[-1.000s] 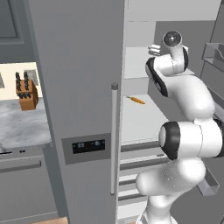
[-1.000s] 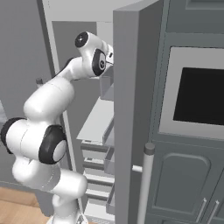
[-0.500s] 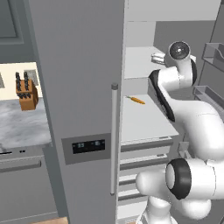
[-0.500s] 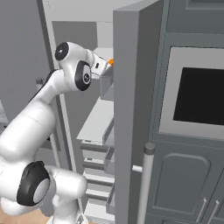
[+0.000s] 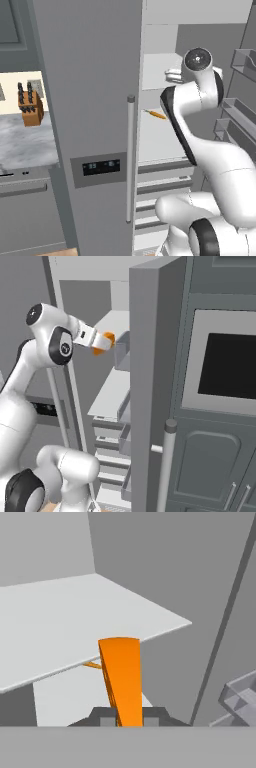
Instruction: Pick the cheese from the fridge and the cheese grater from the cabinet and place them next to the salad bowl.
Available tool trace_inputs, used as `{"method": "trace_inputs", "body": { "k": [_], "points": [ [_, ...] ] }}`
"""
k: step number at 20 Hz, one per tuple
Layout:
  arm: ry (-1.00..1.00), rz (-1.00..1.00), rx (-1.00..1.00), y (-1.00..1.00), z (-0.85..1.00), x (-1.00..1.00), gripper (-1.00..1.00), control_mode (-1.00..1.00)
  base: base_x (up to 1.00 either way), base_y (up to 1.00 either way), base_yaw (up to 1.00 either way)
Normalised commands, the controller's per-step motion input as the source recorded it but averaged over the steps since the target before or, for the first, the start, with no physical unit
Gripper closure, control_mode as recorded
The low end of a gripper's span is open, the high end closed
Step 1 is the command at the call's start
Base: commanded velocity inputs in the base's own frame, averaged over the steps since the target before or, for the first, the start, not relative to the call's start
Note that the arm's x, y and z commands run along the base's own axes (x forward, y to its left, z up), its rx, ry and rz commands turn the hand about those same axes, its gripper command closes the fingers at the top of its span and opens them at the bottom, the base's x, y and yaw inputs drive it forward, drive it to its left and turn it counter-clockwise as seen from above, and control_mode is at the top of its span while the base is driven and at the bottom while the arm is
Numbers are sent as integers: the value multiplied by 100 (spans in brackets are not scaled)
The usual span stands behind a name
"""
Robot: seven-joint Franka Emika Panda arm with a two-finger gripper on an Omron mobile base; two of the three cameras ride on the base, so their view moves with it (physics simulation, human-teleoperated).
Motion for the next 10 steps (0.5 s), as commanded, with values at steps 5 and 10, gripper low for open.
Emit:
{"method": "trace_inputs", "body": {
  "k": [5, 10],
  "points": [
    [-1, 0, -5, 35, 0, -97, 100, -100, 0, 0, 0],
    [-9, -1, -1, 4, 0, -78, 100, -100, 0, 0, 0]
  ]
}}
